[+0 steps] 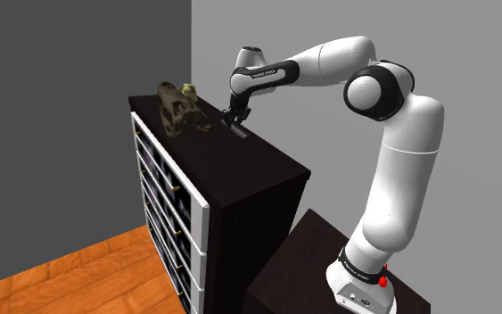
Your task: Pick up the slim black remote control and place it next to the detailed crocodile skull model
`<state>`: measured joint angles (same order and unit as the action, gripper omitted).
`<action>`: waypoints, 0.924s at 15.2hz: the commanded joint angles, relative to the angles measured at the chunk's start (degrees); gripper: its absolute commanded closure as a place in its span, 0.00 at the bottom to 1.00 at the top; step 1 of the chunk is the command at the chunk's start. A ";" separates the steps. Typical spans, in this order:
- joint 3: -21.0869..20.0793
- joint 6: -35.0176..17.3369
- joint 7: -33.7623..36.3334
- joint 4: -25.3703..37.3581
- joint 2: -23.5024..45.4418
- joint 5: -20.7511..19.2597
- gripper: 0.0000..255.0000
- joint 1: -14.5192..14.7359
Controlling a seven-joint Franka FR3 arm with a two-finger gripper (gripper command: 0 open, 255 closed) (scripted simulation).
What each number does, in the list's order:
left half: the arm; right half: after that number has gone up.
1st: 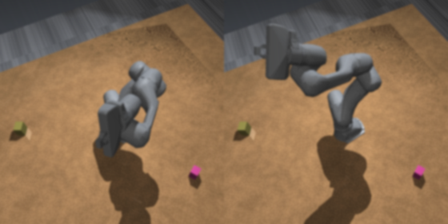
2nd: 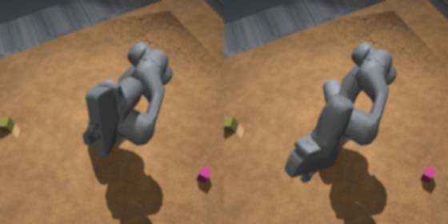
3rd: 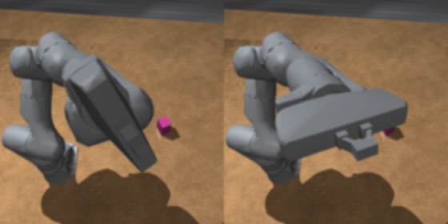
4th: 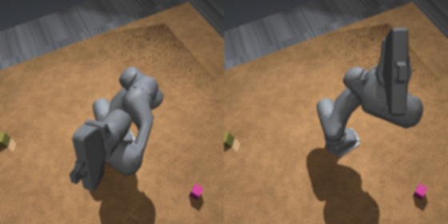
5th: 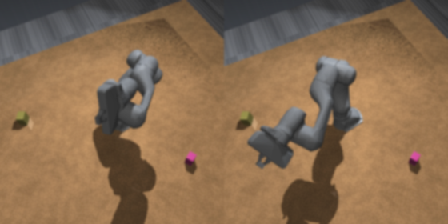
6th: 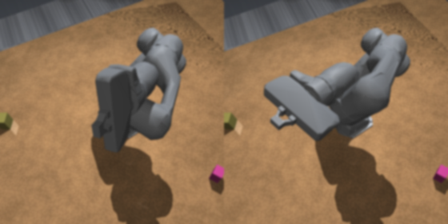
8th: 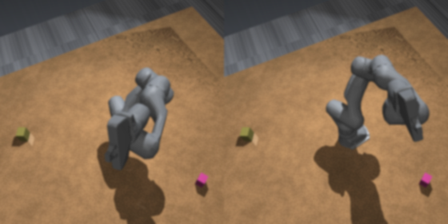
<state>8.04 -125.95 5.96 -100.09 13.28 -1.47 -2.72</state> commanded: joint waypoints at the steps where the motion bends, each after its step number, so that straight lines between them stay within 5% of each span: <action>1: -0.02 -1.32 0.04 -0.88 0.39 0.03 1.00 -0.01; 14: -0.16 -10.23 0.14 -6.21 4.01 0.41 1.00 -0.17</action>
<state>7.88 -135.48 6.17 -105.94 16.99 -1.12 -2.83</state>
